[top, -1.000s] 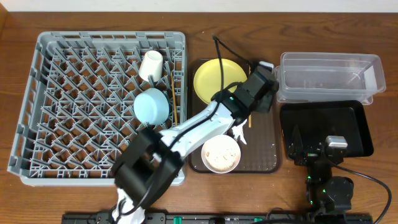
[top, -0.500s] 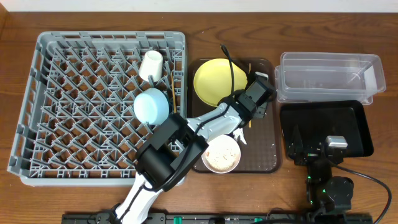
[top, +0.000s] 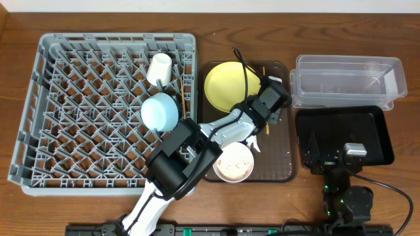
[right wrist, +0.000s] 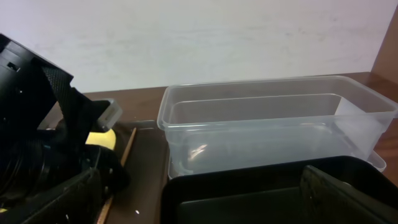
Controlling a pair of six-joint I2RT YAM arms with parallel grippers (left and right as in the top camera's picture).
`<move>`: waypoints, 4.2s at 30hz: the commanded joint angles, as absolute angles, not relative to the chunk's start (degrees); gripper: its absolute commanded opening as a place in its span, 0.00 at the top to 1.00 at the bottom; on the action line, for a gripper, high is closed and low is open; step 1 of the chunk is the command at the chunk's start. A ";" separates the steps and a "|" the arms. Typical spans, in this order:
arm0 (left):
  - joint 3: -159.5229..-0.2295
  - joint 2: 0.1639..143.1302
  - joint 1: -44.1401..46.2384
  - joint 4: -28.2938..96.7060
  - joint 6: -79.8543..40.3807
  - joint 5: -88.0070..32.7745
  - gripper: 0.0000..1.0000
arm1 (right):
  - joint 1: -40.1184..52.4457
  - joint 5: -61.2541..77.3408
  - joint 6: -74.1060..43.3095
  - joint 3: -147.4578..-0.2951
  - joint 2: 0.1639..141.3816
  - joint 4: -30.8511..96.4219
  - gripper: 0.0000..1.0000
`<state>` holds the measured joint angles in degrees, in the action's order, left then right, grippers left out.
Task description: Sort waste into correct bins and load items into the dishwasher rack
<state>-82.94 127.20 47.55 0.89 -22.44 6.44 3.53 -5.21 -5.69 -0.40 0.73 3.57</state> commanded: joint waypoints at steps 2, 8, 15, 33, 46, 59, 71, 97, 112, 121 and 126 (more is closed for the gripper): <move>-83.09 128.90 48.64 2.52 -23.03 6.48 0.75 | 3.29 -5.93 -6.37 -0.32 0.67 3.66 0.01; -82.72 128.92 50.22 3.70 -22.96 6.50 0.75 | 3.29 -5.93 -6.37 -0.32 0.67 3.66 0.01; -82.72 128.92 52.82 7.22 -19.49 6.52 0.77 | 3.29 -5.93 -6.37 -0.32 0.67 3.68 0.01; -82.72 128.92 54.74 11.16 -19.53 13.58 0.85 | 3.29 -5.93 -6.39 -0.32 0.67 3.66 0.01; -82.74 128.84 54.74 11.55 -20.67 12.47 0.89 | 3.29 -5.93 -6.37 -0.32 0.67 3.68 0.01; -83.59 117.91 54.74 13.13 -25.85 12.47 0.94 | 3.29 -5.93 -6.37 -0.32 0.67 3.66 0.01; -83.59 116.31 53.91 19.31 -27.75 11.18 0.94 | 3.29 -5.93 -6.37 -0.32 0.67 3.66 0.01; -83.18 97.86 33.34 51.79 -27.73 16.19 0.92 | 3.29 -5.93 -6.37 -0.32 0.67 3.66 0.01; -75.61 98.10 27.94 49.01 -27.49 16.43 0.88 | 3.29 -5.93 -6.37 -0.32 0.67 3.68 0.01; -75.11 98.10 27.92 48.12 -25.54 17.67 0.66 | 3.29 -5.93 -6.37 -0.32 0.67 3.66 0.01; -75.18 97.65 27.94 48.07 -25.56 17.63 0.62 | 3.29 -5.96 -6.37 -0.32 0.67 3.66 0.01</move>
<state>-75.24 97.41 28.18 47.97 -26.37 16.64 3.53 -5.21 -5.69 -0.40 0.73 3.57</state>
